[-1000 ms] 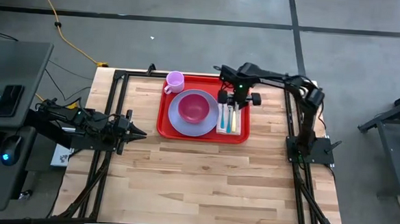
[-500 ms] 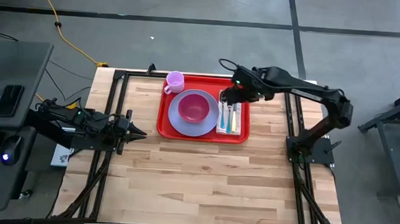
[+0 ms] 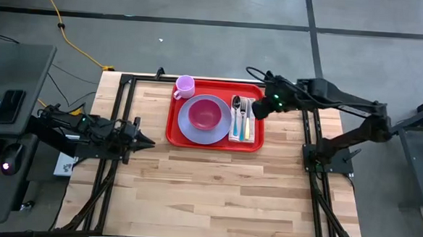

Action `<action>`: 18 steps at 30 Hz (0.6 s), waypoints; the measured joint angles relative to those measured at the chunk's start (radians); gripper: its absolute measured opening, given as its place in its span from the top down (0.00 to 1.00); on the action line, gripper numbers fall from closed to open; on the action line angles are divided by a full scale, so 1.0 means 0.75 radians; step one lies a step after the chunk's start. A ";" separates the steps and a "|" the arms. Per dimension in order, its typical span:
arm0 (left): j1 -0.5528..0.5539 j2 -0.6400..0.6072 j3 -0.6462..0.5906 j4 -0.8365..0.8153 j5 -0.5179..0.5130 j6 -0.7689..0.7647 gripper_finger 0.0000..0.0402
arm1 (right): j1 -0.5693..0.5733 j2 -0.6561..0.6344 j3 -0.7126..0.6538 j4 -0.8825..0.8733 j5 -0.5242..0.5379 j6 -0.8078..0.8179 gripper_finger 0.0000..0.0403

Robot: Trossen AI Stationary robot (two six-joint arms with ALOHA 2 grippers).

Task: Set up tray
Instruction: Return to Home Position

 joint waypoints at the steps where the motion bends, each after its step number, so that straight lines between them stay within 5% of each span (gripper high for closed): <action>1: 0.000 0.000 0.000 0.012 0.000 -0.020 0.79 | 0.019 -0.018 -0.003 0.000 0.010 -0.023 0.79; 9: 0.000 -0.001 0.000 0.184 0.001 -0.054 0.79 | 0.170 -0.255 -0.169 0.052 0.106 -0.087 0.79; 18: 0.000 -0.001 0.001 0.263 0.097 -0.044 0.79 | 0.354 -0.682 -0.618 0.463 0.087 -0.095 0.79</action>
